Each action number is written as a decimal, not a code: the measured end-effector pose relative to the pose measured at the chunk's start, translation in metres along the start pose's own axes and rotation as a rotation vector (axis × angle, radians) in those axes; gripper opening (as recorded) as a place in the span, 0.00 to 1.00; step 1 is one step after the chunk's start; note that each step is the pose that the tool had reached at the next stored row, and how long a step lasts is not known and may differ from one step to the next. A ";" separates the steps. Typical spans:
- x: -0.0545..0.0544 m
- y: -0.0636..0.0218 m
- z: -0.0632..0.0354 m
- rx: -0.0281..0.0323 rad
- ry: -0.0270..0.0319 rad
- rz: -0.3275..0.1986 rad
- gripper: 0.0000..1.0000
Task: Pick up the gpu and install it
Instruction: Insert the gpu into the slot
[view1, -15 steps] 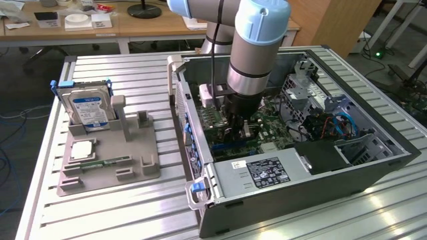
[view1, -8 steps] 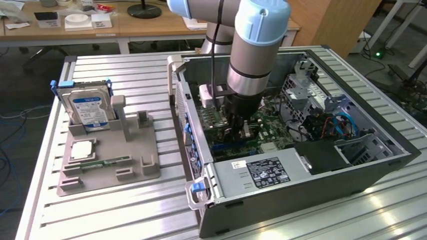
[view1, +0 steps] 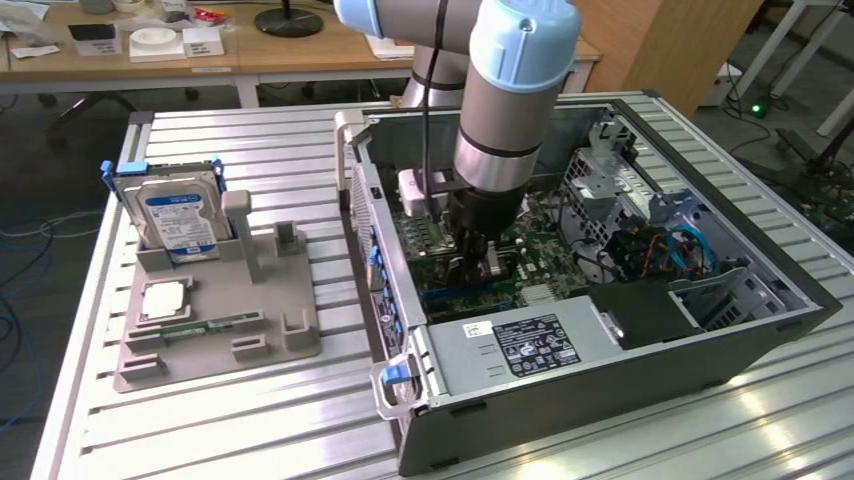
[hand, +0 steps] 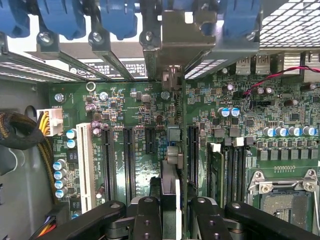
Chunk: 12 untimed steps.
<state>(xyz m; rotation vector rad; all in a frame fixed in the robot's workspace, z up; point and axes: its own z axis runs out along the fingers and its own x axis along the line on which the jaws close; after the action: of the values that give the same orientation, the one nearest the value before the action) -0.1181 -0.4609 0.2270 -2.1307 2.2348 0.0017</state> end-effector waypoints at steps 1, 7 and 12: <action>0.000 0.0000 0.0002 -0.0001 0.0001 0.000 0.28; 0.000 0.0001 0.0014 -0.0007 0.0006 0.000 0.28; 0.000 0.0001 0.0023 -0.0011 0.0003 0.000 0.28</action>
<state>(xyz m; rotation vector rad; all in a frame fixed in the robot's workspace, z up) -0.1181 -0.4609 0.2247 -2.1314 2.2355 0.0026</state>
